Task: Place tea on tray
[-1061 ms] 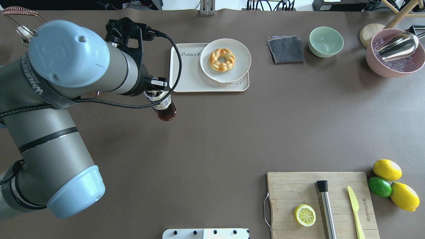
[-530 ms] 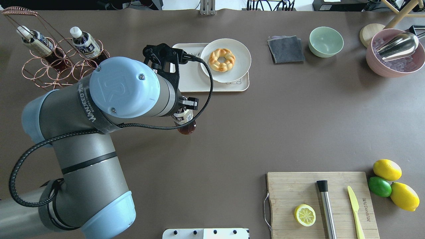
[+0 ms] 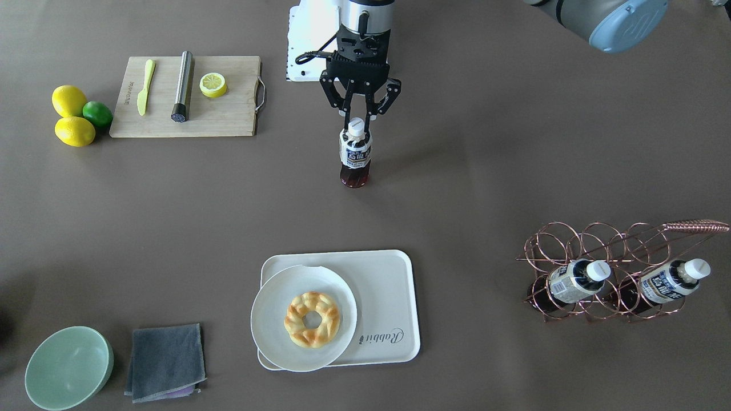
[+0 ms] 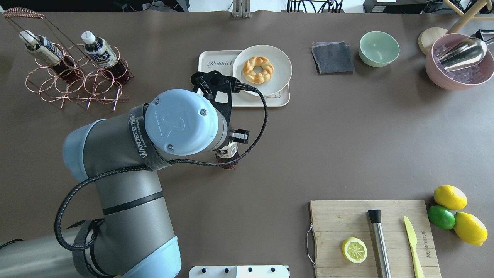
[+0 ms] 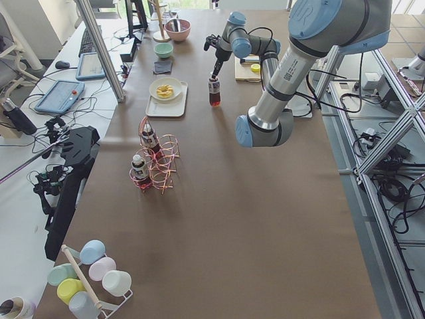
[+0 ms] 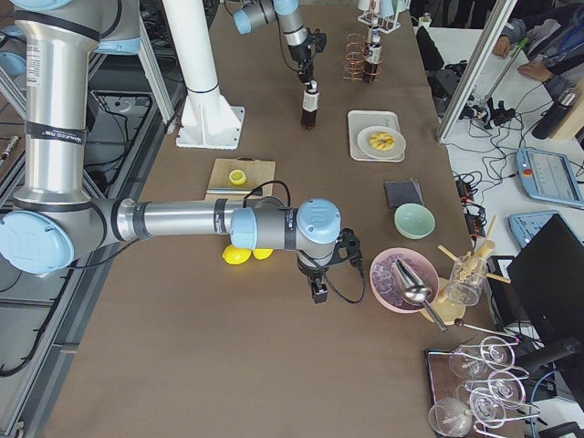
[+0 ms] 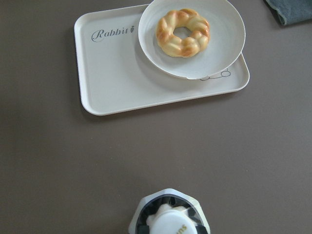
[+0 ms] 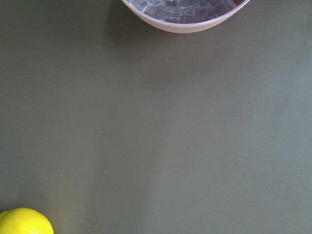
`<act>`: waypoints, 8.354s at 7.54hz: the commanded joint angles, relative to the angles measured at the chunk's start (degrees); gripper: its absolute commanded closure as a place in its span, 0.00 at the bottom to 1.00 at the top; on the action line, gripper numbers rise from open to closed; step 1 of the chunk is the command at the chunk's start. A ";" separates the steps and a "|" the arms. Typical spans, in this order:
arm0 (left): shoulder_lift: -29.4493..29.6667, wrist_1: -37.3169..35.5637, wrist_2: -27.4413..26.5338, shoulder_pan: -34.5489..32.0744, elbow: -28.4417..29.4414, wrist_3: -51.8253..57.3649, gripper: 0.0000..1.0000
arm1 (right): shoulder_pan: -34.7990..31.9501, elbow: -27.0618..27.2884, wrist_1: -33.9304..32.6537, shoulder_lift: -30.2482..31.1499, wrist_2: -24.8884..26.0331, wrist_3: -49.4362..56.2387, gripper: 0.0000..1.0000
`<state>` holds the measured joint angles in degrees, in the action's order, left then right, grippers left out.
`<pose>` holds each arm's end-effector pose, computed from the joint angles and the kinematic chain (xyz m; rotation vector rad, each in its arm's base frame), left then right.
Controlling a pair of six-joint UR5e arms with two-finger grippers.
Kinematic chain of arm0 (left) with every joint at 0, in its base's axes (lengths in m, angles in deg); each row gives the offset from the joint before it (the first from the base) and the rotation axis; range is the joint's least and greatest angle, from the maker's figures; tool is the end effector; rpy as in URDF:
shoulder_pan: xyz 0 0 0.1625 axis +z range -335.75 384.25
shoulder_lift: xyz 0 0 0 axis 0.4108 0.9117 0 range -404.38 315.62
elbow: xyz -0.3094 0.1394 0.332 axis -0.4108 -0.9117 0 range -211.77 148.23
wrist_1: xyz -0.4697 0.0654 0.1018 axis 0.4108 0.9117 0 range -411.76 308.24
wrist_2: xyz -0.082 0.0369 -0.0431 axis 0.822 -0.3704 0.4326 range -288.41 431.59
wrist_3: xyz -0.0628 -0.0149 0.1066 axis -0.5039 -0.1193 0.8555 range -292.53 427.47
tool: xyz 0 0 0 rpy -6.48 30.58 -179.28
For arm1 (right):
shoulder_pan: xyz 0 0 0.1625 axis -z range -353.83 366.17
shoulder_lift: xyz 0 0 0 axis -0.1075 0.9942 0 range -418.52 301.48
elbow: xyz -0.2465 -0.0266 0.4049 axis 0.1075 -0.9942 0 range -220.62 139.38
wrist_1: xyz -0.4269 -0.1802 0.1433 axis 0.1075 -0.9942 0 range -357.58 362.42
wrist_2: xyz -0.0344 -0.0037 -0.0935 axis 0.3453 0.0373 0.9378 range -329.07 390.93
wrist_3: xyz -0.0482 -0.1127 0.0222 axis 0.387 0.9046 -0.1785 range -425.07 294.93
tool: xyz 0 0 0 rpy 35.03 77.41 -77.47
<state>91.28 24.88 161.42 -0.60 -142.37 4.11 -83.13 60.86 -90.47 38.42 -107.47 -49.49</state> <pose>0.5669 -0.4100 0.0631 0.4037 0.8305 0.0275 0.0338 -0.5100 0.6766 0.1366 -0.8370 -0.2792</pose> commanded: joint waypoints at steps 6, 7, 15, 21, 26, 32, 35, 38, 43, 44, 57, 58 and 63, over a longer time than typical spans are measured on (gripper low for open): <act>1.98 0.52 0.08 0.86 2.32 -0.80 0.80 | -0.09 0.11 -0.01 0.01 -0.20 -0.02 0.00; 1.98 0.52 0.08 0.86 2.23 -1.23 0.68 | 0.00 0.20 -0.01 -0.17 -0.20 -0.02 0.00; -0.03 -7.72 6.62 -8.33 -6.10 6.27 0.03 | 16.74 14.68 -0.01 -13.50 -0.03 -40.09 0.00; -20.86 -7.39 28.46 -36.83 -13.33 43.28 0.03 | 52.16 17.19 -6.65 -42.82 24.80 -70.61 0.11; -23.76 -5.29 28.65 -38.16 -13.50 44.82 0.02 | 60.11 7.17 -13.28 -55.18 36.26 -66.65 0.23; -26.67 -1.06 31.72 -39.40 -13.41 44.82 0.02 | 61.70 4.16 -12.84 -55.02 36.27 -65.76 0.34; -26.85 -0.01 31.72 -39.40 -12.80 44.73 0.02 | 61.70 4.07 -12.93 -55.54 36.27 -65.94 1.00; -28.60 -0.53 31.99 -42.28 -13.23 44.73 0.03 | 59.60 4.16 -13.54 -56.41 35.92 -66.90 1.00; -43.09 0.26 38.75 -53.44 -13.94 51.29 0.03 | 48.19 -5.45 -14.16 -62.61 30.05 -67.26 1.00; -43.89 0.26 38.75 -54.33 -14.03 52.28 0.03 | 46.34 -15.17 -13.11 -70.23 28.47 -67.26 1.00; -51.99 1.57 38.67 -57.06 -17.99 54.66 0.02 | 45.70 -54.55 10.28 -86.21 28.36 -72.01 0.38; -51.99 1.75 38.58 -57.06 -17.81 54.66 0.02 | 45.70 -54.55 10.28 -86.21 28.36 -72.01 0.30; -51.99 1.58 38.67 -57.24 -16.49 54.66 0.03 | 41.42 -34.80 -0.03 -75.12 22.06 -67.91 0.01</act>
<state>39.38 26.61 200.07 -57.45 -159.30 58.74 -38.65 11.85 -82.88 -45.27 -81.28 -120.77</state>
